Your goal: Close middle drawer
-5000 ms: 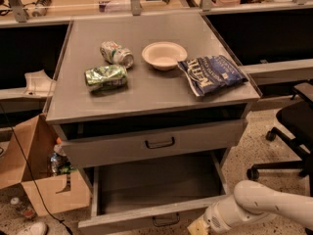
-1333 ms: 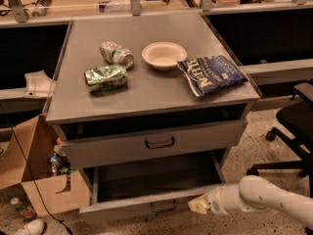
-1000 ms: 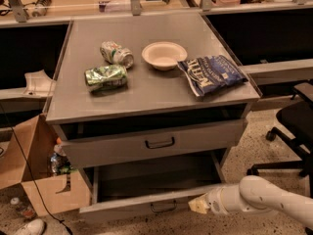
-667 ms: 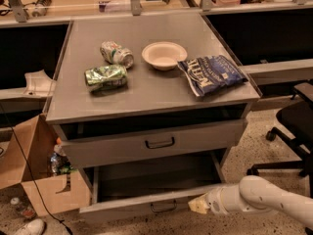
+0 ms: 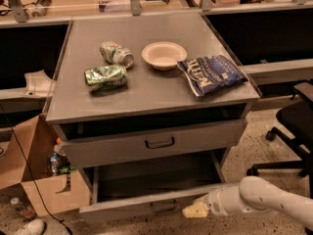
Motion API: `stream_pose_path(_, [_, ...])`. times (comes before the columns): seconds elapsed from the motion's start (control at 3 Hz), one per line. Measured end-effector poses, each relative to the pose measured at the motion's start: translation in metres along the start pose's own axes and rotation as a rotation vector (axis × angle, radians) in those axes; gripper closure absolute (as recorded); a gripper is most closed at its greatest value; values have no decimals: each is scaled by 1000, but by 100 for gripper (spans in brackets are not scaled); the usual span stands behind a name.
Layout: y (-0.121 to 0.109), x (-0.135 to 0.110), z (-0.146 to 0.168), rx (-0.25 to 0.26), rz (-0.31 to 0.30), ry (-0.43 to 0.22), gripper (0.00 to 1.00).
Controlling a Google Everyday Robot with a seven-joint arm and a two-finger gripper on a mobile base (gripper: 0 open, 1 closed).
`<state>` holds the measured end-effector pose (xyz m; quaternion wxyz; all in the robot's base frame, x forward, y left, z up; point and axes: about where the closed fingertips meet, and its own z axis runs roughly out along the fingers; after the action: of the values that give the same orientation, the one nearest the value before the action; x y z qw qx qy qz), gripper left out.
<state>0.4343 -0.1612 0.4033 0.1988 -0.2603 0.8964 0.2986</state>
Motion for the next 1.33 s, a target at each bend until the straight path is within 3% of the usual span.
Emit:
stream_pose_path(0.33, [0,0,0,0,0,0,0])
stream_pose_path(0.67, [0,0,0,0,0,0,0])
stream_pose_path(1.33, [0,0,0,0,0,0,50])
